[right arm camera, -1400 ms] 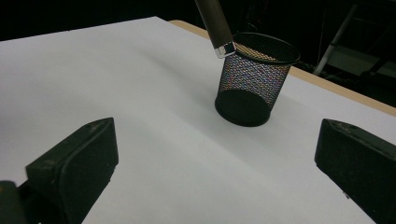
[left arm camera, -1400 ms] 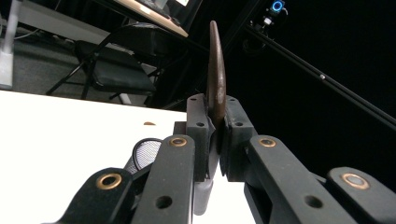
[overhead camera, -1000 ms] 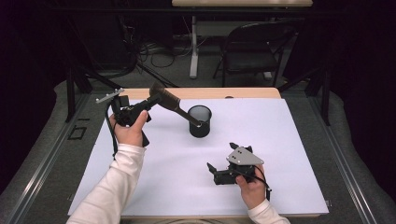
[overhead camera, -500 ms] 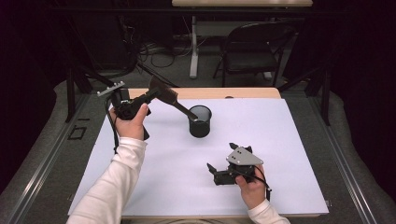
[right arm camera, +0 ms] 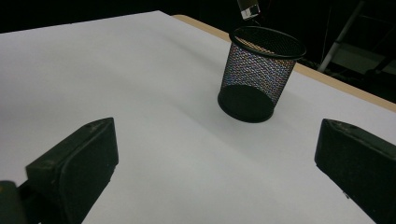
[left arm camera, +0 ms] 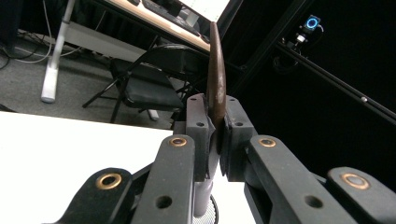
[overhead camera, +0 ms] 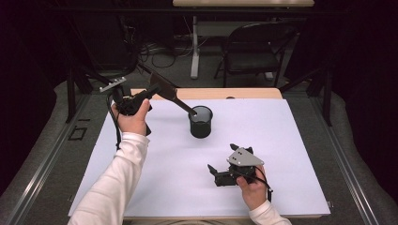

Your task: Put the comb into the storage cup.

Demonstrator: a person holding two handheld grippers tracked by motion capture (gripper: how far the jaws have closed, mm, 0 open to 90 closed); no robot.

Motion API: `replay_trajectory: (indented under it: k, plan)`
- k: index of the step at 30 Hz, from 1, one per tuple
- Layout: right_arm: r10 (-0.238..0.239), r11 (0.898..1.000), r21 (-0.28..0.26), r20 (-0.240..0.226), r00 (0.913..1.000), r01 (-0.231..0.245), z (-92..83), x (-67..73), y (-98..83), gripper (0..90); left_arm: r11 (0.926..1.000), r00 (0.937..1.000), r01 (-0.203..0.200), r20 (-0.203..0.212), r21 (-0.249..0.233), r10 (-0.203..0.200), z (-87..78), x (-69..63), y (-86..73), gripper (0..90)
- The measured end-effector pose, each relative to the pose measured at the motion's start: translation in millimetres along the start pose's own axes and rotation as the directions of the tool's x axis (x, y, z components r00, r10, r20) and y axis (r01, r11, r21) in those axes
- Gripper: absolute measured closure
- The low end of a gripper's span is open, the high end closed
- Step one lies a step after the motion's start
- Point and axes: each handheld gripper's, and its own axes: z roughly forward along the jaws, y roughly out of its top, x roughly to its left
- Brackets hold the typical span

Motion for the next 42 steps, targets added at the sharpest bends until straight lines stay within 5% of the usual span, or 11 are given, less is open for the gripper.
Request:
replay_trajectory:
  k: [15, 42]
  plan:
    - [-0.001, 1.000, 0.003, 0.000, 1.0000, 0.001, 0.4, -0.3, -0.5, 0.0, 0.9992, 0.9989, -0.032, -0.032, 0.024, 0.033, 15.0, -6.7, -0.3, 84.2]
    - [0.005, 1.000, 0.001, 0.002, 1.0000, -0.005, 0.0, -2.4, -1.3, 0.0, 0.9959, 0.9976, -0.023, -0.063, 0.087, 0.028, 44.4, -7.5, -8.5, 84.2]
